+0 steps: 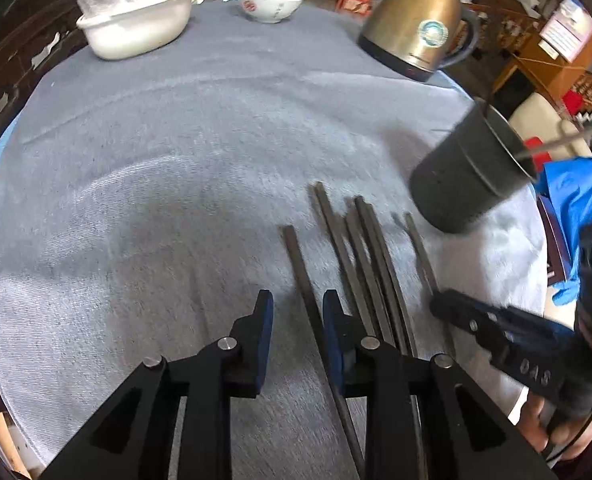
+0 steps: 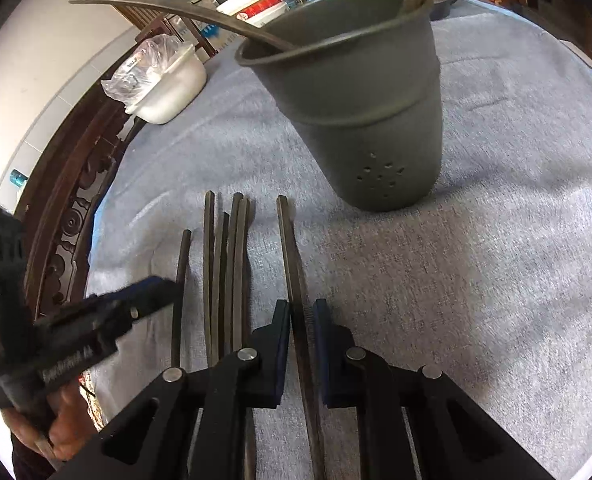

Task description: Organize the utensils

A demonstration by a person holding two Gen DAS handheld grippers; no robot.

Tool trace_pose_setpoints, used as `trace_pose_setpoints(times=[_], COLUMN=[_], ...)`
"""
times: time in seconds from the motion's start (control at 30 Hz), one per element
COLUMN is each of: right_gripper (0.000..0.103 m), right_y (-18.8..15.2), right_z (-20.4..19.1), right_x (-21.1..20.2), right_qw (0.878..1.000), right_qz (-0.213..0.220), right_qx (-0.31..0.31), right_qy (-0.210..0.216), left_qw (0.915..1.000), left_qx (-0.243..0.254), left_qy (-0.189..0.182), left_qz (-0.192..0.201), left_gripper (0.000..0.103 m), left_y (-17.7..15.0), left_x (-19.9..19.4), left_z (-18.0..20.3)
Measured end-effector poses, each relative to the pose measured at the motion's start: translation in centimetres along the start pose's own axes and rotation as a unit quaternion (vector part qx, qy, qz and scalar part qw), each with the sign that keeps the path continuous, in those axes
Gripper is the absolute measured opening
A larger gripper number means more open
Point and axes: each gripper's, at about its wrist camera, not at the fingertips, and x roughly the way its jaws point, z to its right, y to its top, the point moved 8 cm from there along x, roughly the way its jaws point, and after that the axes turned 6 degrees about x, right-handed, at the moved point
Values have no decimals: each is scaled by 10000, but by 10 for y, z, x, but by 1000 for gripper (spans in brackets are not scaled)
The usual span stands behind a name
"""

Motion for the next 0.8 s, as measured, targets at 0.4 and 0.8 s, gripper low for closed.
trace_pose_setpoints(times=[0.4,0.8], right_gripper=[17,23], right_y=[-1,27], right_z=[-1,-12], right_x=[-1,8], right_qw=[9993,9963], right_qz=[-326,-16], right_qx=[41,-236], right_qy=[-175,-824], left_qw=[9986,9983], left_qx=[-331,-195], left_qy=[-31,171], left_qz=[-419,-513], left_gripper=[26,21], left_y=[18,17], left_x=[20,18], left_z=[-9,-10])
